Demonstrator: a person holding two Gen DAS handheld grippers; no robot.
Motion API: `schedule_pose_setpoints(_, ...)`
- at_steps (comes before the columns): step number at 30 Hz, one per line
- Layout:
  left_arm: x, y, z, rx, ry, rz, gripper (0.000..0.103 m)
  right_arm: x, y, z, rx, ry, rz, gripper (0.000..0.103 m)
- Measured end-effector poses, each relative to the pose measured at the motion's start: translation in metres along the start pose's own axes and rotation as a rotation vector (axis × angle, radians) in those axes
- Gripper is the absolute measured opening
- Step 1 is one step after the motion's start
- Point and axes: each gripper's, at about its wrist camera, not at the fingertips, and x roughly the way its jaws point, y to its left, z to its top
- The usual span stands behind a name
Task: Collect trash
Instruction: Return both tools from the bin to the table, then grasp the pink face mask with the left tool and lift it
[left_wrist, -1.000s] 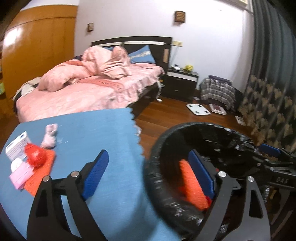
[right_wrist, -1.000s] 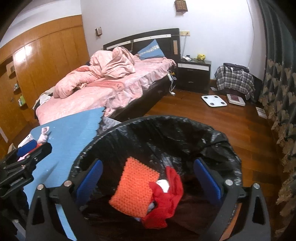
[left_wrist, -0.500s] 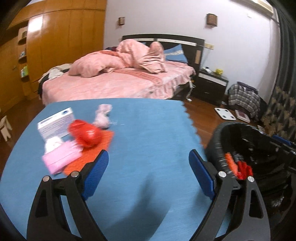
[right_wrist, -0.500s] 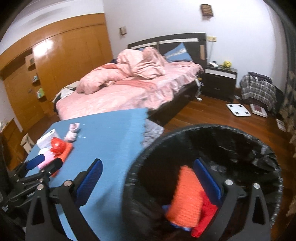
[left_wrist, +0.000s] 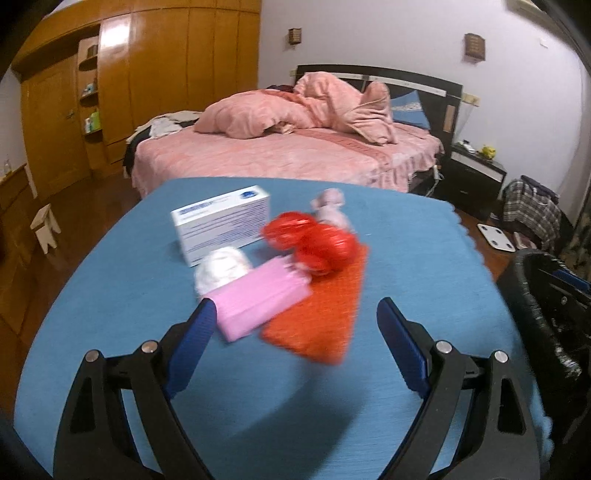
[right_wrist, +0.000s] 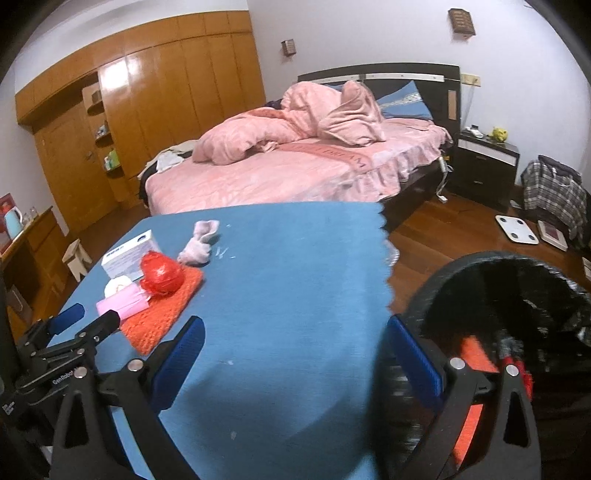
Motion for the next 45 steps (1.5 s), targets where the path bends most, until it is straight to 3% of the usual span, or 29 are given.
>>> schedule_pose_setpoints(9, 0.01, 0.039, -0.008, -0.088, 0.036, 0.016, 0.086, 0.032, 0.034, -0.013, -0.035, 0.029, 0.024, 0.097)
schedule_pose_setpoints(18, 0.016, 0.05, 0.0, -0.088, 0.035, 0.015, 0.084, 0.057, 0.057, -0.011, -0.076, 0.046, 0.044, 0.097)
schedule_pose_setpoints(27, 0.033, 0.056, 0.008, -0.086, 0.065, -0.043, 0.061, 0.076, 0.073, 0.002, -0.108, 0.044, 0.052, 0.097)
schedule_pose_setpoints(35, 0.041, 0.044, 0.004, -0.056, 0.094, -0.12, 0.015, 0.08, 0.074, 0.001, -0.107, 0.063, 0.051, 0.097)
schedule_pose_setpoints(40, 0.034, 0.037, 0.004, -0.033, 0.061, -0.133, 0.009, 0.08, 0.076, 0.004, -0.108, 0.051, 0.059, 0.097)
schedule_pose_setpoints(45, 0.022, 0.045, 0.005, -0.071, 0.012, -0.097, 0.009, 0.084, 0.081, 0.01, -0.112, 0.041, 0.077, 0.097)
